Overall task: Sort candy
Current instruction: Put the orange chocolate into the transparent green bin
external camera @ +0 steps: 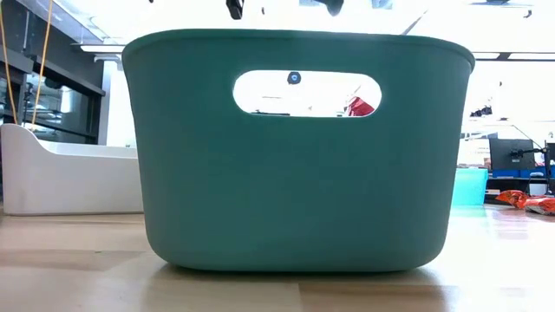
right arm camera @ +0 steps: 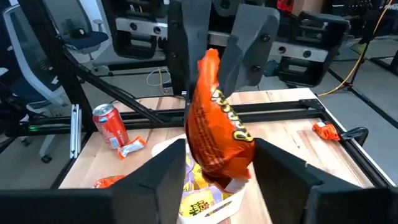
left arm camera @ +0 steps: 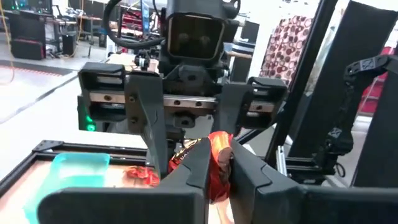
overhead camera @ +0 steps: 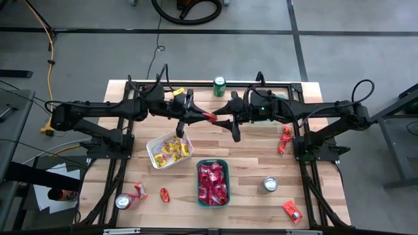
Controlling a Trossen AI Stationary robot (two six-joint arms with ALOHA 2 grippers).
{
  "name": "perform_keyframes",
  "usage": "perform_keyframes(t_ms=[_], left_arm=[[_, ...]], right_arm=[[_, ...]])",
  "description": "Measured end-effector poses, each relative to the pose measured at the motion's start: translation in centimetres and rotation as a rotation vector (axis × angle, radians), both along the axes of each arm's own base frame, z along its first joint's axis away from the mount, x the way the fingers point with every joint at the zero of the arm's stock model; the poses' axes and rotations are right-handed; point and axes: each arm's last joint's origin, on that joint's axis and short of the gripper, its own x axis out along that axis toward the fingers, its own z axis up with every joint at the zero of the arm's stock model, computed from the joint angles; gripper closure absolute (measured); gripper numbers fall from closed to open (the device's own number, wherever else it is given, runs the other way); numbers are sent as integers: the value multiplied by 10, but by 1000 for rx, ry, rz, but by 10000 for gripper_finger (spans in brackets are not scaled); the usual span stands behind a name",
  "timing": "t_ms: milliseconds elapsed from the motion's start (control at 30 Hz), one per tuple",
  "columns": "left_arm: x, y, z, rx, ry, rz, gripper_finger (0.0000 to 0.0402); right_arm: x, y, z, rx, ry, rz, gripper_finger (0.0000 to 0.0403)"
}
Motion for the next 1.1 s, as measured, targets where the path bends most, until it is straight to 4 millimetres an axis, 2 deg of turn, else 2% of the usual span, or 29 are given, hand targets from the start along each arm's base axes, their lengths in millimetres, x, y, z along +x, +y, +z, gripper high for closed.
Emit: perform_keyframes(t_ms=[333, 400, 533, 633, 833, 967, 1100], left_arm=[[0, 0, 0, 65, -10, 11, 351], [0, 0, 0, 82, -12, 12, 340], [-2, 3, 1, 77, 18, 19, 311], [-10, 7, 11, 94, 102, 38, 281], [-43, 20, 23, 205, 332, 211, 232], [-65, 34, 4, 175, 535, 333, 223], [-75, 41, -23, 9, 510, 327, 223]], right_arm=[[0, -1, 0, -10, 3, 1, 375], [0, -2, 0, -12, 3, -4, 392], [0, -3, 0, -16, 5, -5, 383], [-5, -4, 2, -32, 11, -5, 378], [-35, -18, 8, -46, 116, -88, 387], [-63, -31, 8, -64, 252, -196, 389], [-86, -46, -7, -47, 386, -267, 385]])
